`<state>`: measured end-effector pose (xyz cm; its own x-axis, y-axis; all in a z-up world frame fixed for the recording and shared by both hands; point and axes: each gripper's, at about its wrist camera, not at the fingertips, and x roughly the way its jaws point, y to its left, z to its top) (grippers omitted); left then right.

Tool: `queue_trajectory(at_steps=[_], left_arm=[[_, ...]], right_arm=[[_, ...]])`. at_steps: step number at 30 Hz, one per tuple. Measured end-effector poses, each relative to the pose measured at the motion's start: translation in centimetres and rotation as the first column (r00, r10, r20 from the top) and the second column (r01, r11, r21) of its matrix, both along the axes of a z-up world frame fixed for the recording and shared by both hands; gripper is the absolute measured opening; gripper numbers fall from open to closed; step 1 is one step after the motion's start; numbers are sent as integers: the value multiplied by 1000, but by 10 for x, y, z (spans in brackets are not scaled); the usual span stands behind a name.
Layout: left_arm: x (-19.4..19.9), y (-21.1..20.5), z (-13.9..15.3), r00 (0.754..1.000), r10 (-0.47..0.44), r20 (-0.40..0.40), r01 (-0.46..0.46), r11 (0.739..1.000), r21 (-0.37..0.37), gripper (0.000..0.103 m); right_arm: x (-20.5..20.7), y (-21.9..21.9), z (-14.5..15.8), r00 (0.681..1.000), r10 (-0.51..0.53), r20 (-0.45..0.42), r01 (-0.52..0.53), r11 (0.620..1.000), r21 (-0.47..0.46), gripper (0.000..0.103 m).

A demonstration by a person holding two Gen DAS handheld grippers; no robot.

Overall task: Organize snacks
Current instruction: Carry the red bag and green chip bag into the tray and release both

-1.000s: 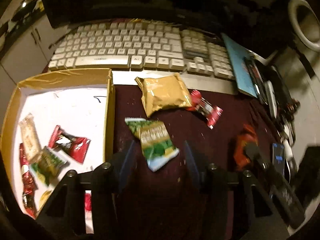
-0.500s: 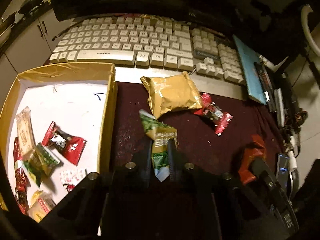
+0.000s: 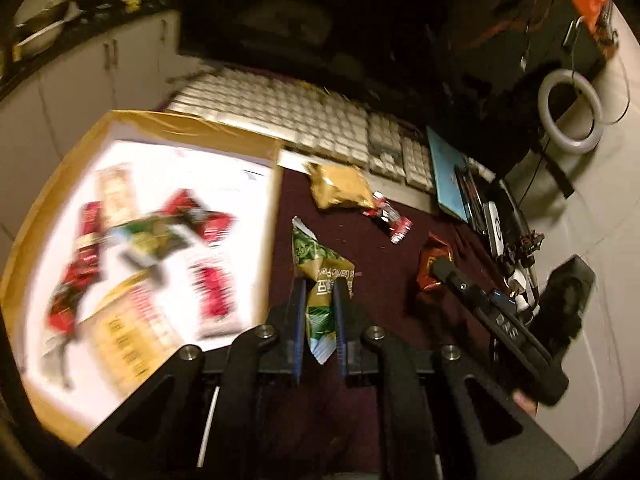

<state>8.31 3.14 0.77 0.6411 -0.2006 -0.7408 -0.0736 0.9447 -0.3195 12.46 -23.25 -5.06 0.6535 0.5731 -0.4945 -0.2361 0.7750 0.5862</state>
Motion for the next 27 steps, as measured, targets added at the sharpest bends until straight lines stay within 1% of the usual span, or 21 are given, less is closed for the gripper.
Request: queue_trajectory(at_steps=[2, 6, 8, 10, 12, 14, 16, 17, 20, 22, 23, 25, 26, 27], left_arm=[[-22, 23, 8, 999, 45, 25, -45, 999, -26, 14], [-43, 63, 19, 992, 121, 46, -119, 992, -46, 14], [-48, 81, 23, 985, 163, 60, -162, 986, -34, 14], [-46, 98, 24, 979, 192, 68, -191, 981, -27, 14], [-41, 112, 23, 977, 202, 69, -201, 979, -27, 14], [-33, 125, 21, 974, 217, 67, -216, 976, -20, 14], [-21, 136, 19, 977, 205, 55, -203, 978, -42, 14], [-14, 141, 18, 979, 198, 51, -196, 979, -50, 14], [14, 152, 15, 985, 169, 37, -168, 985, -32, 14], [37, 158, 8, 990, 138, 0, -138, 990, -29, 14], [47, 161, 4, 989, 146, -15, -146, 989, -34, 14], [68, 165, -6, 989, 142, -52, -142, 990, -11, 14], [75, 167, -11, 989, 137, -63, -138, 990, -16, 14], [82, 166, -15, 989, 128, -68, -129, 992, -6, 14]], right_arm=[[-2, 9, 3, 999, 47, -1, -47, 999, -6, 23], [-9, 36, 18, 987, 161, -4, -160, 986, 49, 23], [-12, 60, 30, 972, 237, 4, -237, 970, 55, 23], [-12, 81, 38, 960, 281, 10, -281, 959, 36, 23], [-8, 108, 48, 944, 329, 14, -329, 944, 9, 23], [-1, 126, 54, 934, 357, 6, -356, 934, -19, 23], [9, 145, 58, 925, 380, -3, -380, 924, -45, 23], [18, 157, 58, 920, 392, -22, -393, 918, -62, 23], [45, 180, 54, 903, 417, -105, -424, 904, -51, 23], [52, 192, 51, 906, 404, -130, -413, 909, -55, 23], [60, 202, 49, 902, 407, -143, -421, 904, -80, 23], [68, 212, 44, 909, 384, -161, -403, 908, -115, 23], [70, 218, 41, 912, 376, -166, -401, 903, -154, 23], [74, 224, 36, 916, 363, -170, -391, 903, -180, 23]])
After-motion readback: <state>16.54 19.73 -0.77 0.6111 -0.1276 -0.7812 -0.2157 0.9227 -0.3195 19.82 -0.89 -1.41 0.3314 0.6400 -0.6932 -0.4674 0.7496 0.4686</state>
